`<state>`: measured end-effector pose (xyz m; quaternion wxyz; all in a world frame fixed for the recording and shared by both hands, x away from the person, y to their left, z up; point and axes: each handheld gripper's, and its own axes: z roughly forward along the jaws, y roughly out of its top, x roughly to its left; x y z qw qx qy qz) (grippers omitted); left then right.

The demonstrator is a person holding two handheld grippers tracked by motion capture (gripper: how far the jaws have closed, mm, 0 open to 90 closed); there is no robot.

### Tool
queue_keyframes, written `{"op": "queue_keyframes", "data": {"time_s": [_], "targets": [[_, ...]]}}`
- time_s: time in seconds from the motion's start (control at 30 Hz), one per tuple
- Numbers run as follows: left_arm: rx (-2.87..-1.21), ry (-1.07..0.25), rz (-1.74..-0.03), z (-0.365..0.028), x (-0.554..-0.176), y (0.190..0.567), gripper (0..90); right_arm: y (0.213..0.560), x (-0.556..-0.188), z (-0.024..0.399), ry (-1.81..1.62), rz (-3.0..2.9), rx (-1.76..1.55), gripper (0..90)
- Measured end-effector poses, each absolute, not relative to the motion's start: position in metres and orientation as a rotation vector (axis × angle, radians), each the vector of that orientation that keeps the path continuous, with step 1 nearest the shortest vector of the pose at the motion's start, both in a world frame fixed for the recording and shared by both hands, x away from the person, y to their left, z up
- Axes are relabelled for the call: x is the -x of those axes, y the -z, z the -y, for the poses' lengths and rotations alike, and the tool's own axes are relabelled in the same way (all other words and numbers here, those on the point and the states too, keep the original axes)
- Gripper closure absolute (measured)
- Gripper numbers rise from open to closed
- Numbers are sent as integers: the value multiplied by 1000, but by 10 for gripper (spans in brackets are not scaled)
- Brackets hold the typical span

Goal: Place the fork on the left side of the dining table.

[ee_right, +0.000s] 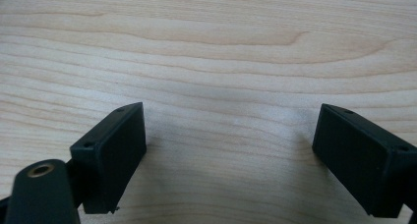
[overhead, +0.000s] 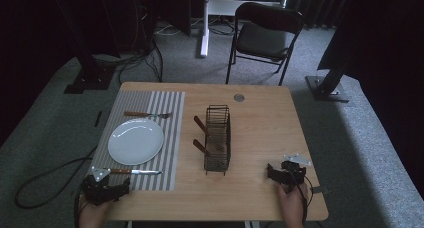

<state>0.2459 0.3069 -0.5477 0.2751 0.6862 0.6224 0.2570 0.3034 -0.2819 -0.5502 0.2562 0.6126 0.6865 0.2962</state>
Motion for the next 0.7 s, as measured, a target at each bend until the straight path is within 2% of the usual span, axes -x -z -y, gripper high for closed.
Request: {"op": "queue_keyframes", "data": {"time_s": [0.7], "targets": [[-1857, -684, -1657, -308, -247, 548, 7, 550, -304, 282, -803, -1862, -1663, 124]]}}
